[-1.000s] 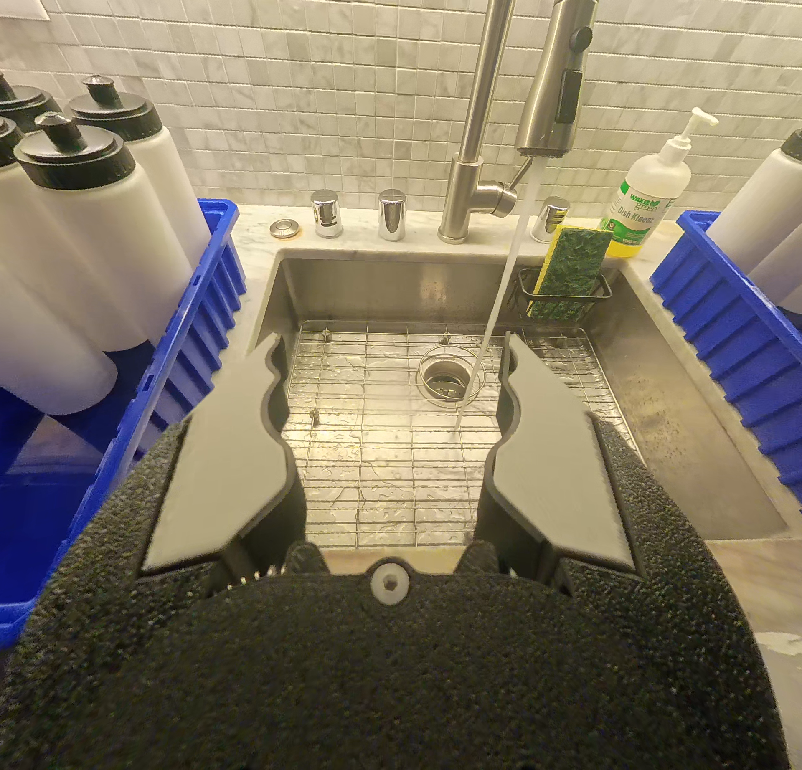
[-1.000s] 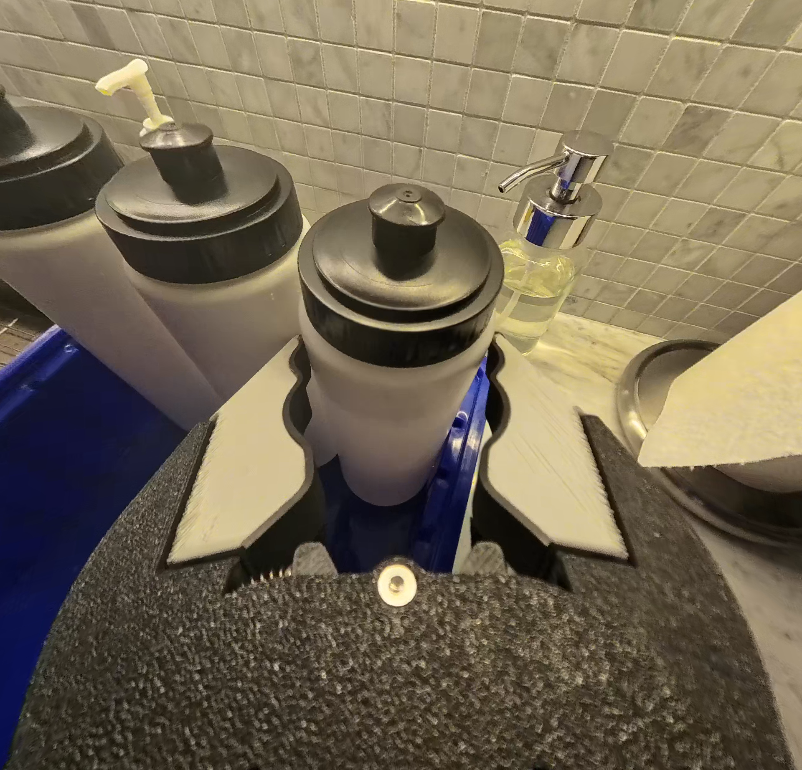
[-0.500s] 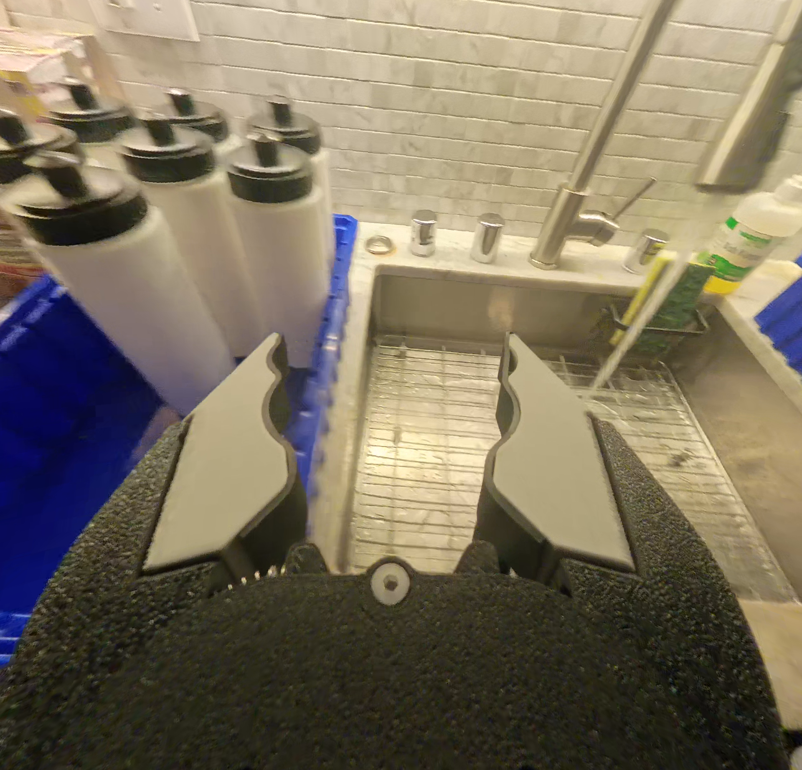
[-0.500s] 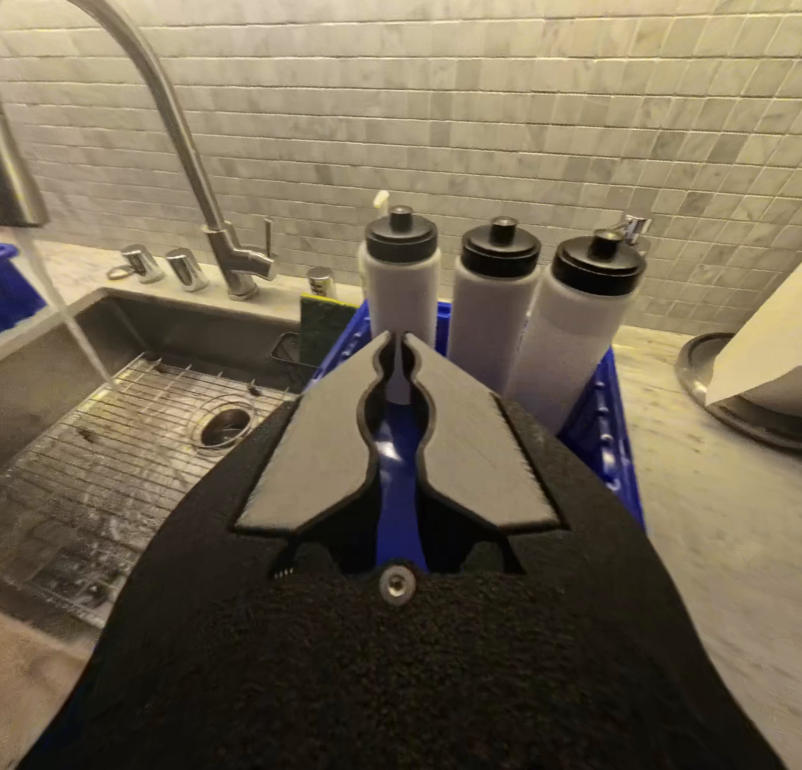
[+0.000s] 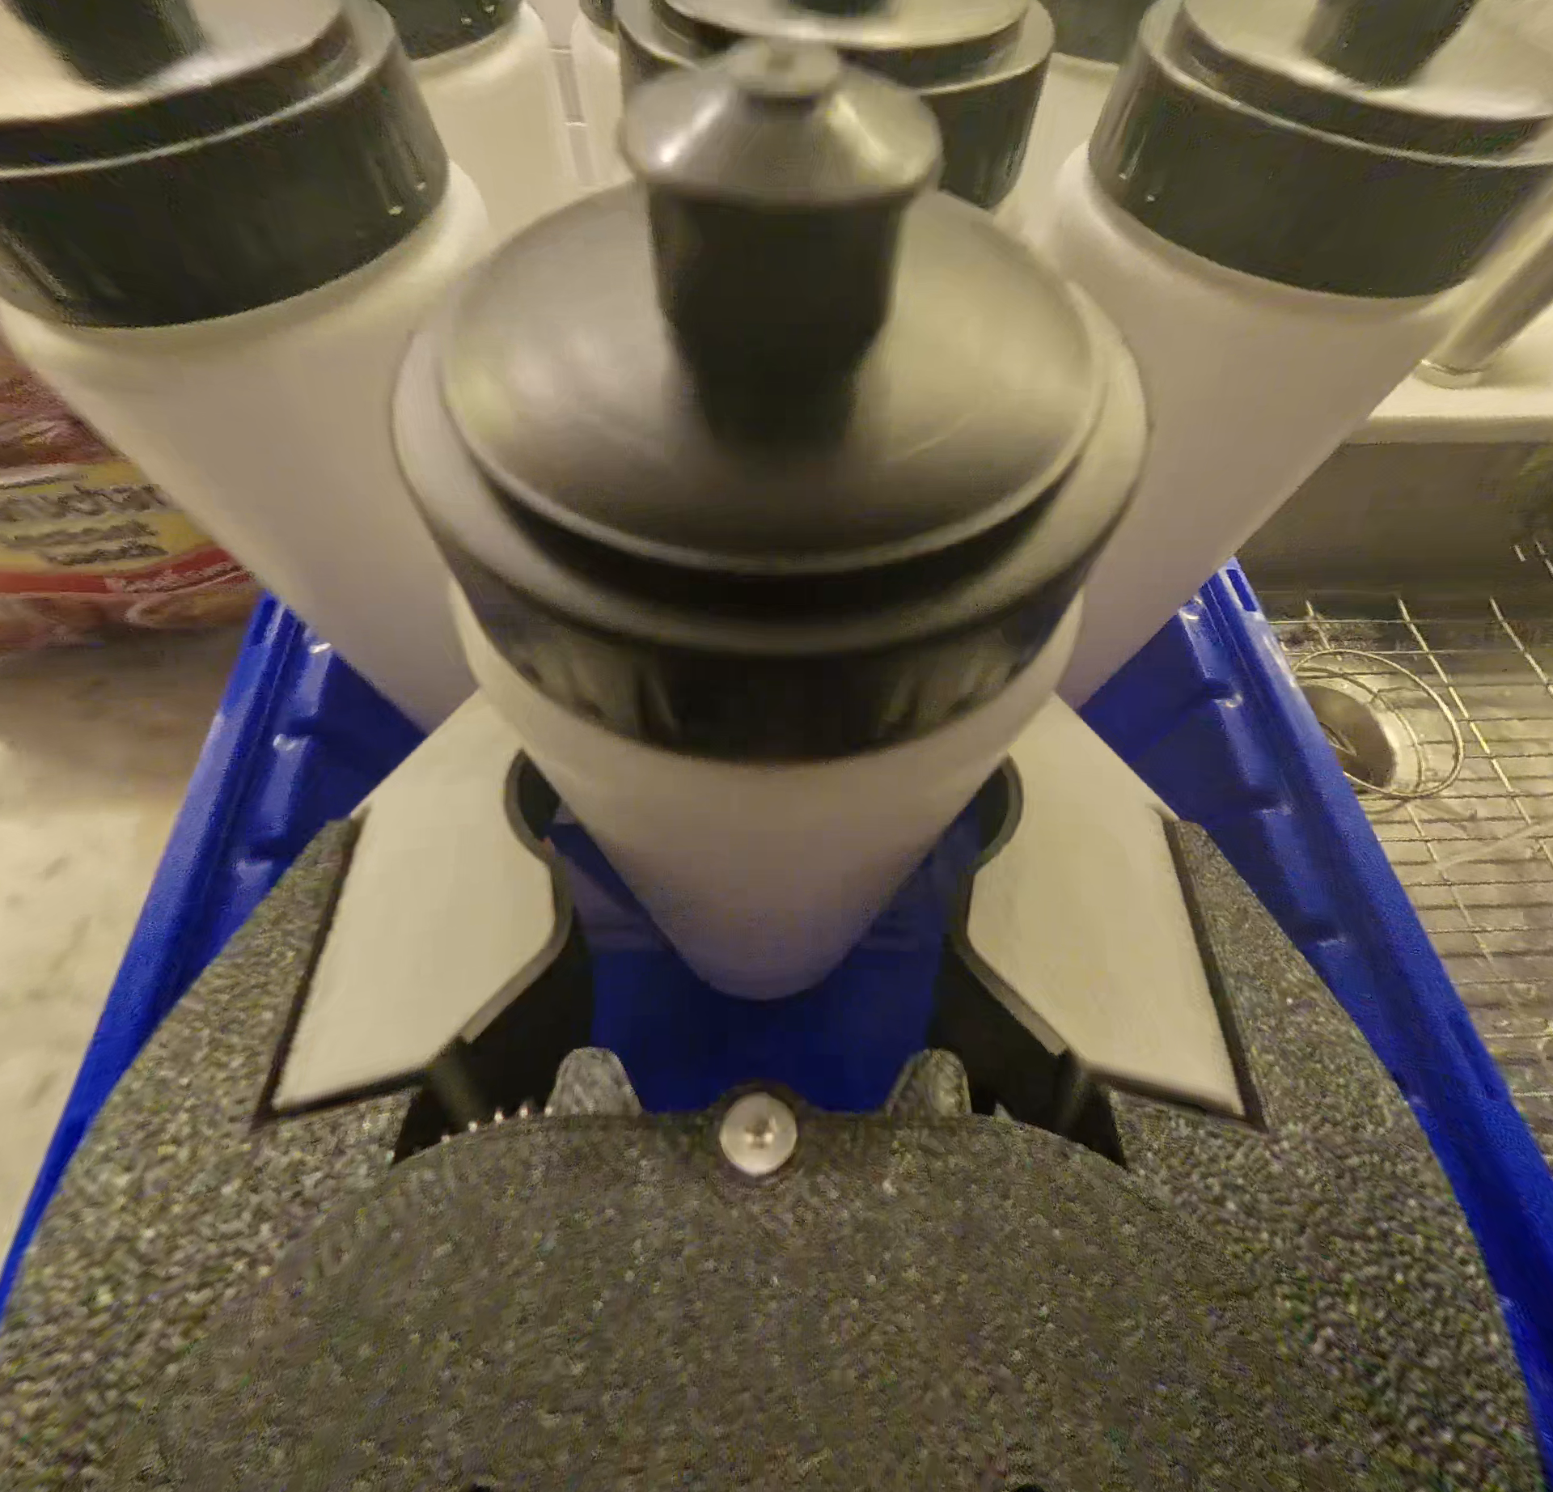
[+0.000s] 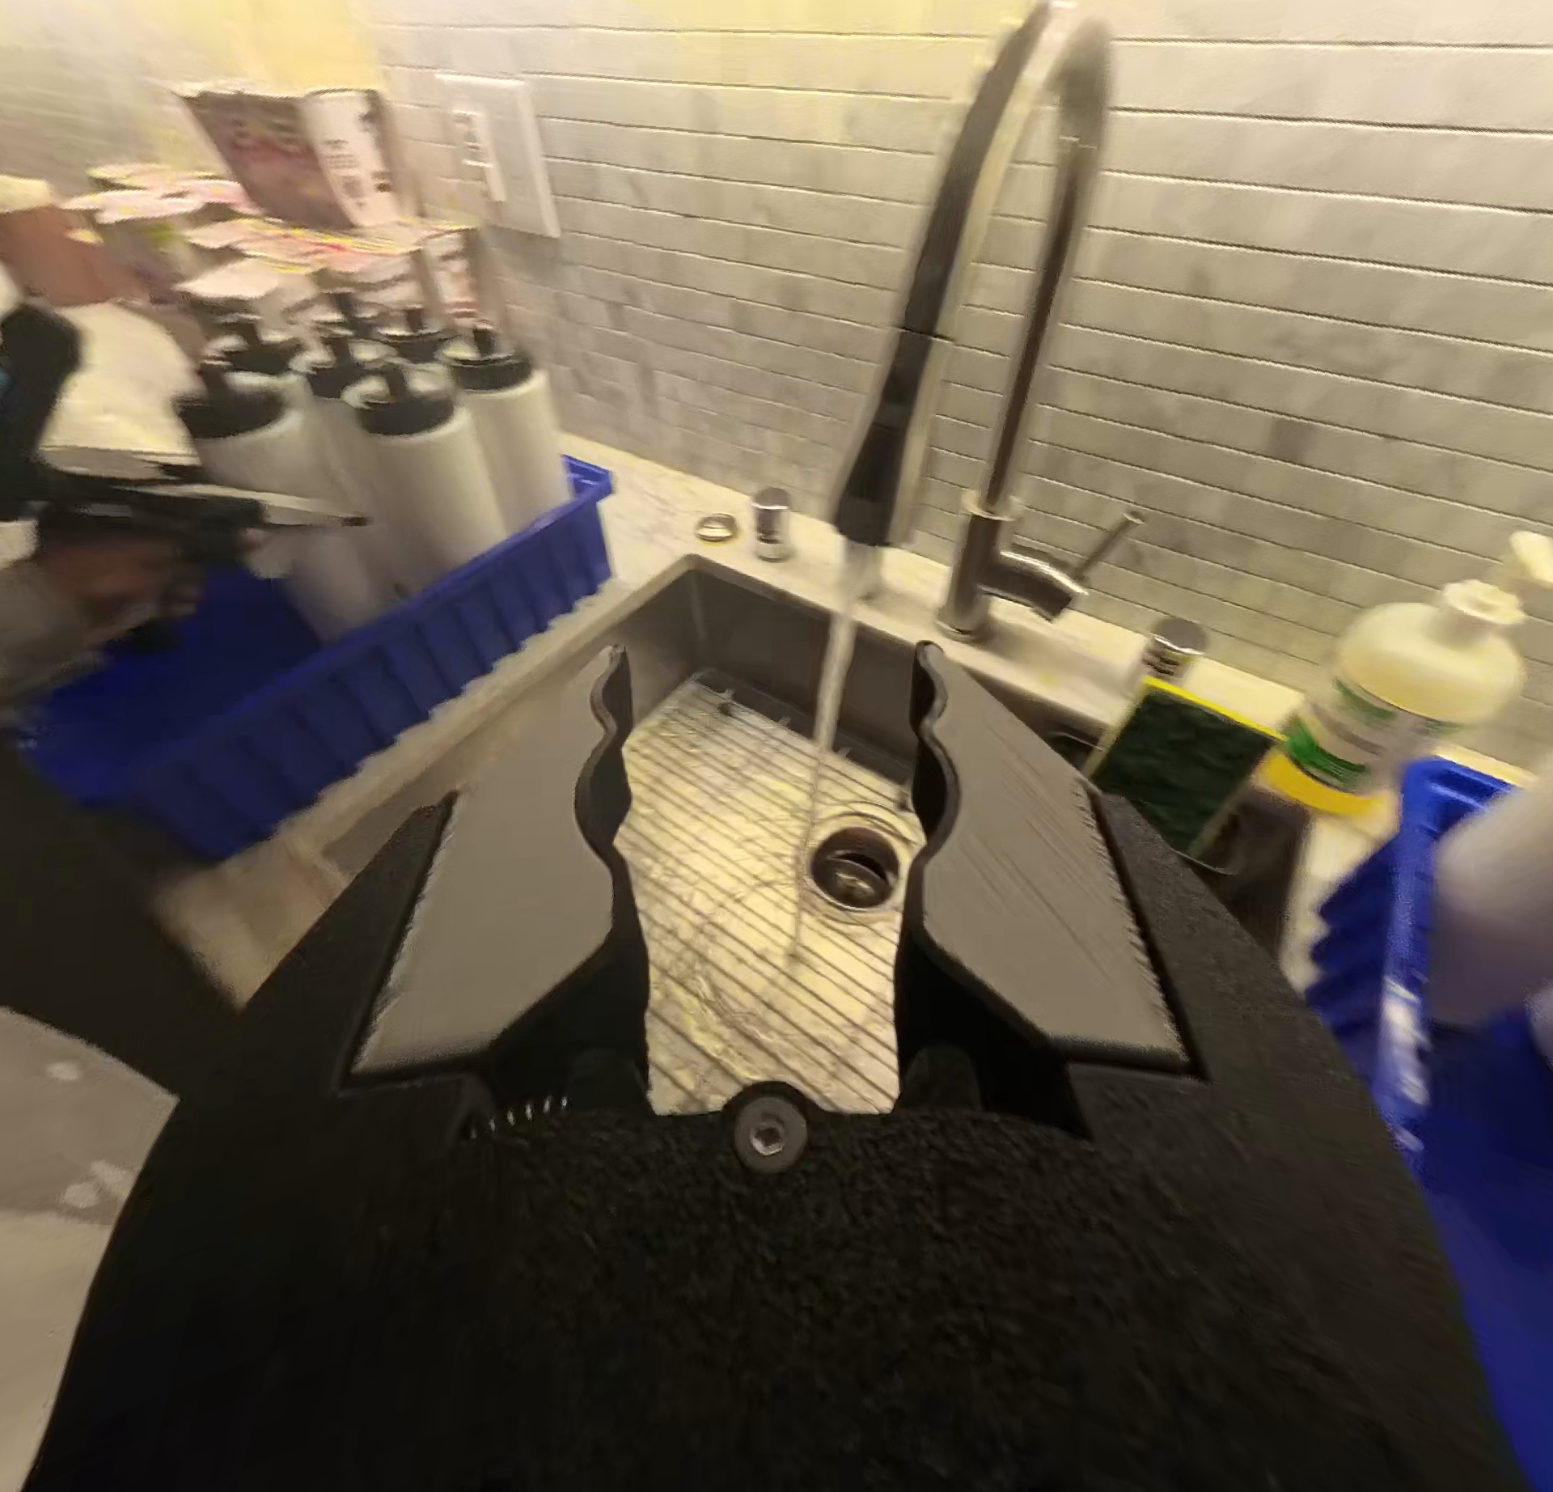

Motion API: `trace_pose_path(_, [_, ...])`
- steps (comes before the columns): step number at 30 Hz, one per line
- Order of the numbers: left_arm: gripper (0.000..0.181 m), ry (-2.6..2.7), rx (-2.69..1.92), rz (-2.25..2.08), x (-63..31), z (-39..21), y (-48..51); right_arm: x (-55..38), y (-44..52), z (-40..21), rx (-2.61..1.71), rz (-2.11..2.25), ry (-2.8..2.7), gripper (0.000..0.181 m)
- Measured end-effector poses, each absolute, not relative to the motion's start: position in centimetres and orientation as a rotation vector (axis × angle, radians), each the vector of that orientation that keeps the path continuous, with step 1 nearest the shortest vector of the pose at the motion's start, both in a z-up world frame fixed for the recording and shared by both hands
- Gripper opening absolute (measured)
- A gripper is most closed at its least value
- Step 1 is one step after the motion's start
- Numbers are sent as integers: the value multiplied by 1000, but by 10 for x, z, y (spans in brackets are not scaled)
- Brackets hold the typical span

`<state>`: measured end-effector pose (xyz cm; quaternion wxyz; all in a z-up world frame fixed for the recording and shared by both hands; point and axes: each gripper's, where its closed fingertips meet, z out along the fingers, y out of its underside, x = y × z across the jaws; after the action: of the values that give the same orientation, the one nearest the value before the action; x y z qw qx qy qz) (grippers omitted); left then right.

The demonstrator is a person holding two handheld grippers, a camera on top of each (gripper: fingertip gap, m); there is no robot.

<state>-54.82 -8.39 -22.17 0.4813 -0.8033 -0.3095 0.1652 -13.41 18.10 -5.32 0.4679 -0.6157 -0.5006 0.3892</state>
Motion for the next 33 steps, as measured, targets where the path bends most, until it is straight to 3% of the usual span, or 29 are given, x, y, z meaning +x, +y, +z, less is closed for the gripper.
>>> trace_pose_path(4, [100,-637,-1968,462,-528,-196,-82,-178,111,-40,-1441,1102,-1349,66])
trace_pose_path(10, [100,-430,-1942,398,-421,-97,-48,-264,13,1,-1279,1408,-1398,89])
trace_pose_path(14, [99,-299,-1941,344,-348,-67,-4,-291,-13,26,-1165,1501,-1470,103])
trace_pose_path(25, [99,-95,-1940,282,-199,-53,79,-208,34,22,-1082,1410,-1700,86])
trace_pose_path(33, [101,-23,-1807,120,-108,-40,116,-136,60,31,-1142,1533,-1628,85])
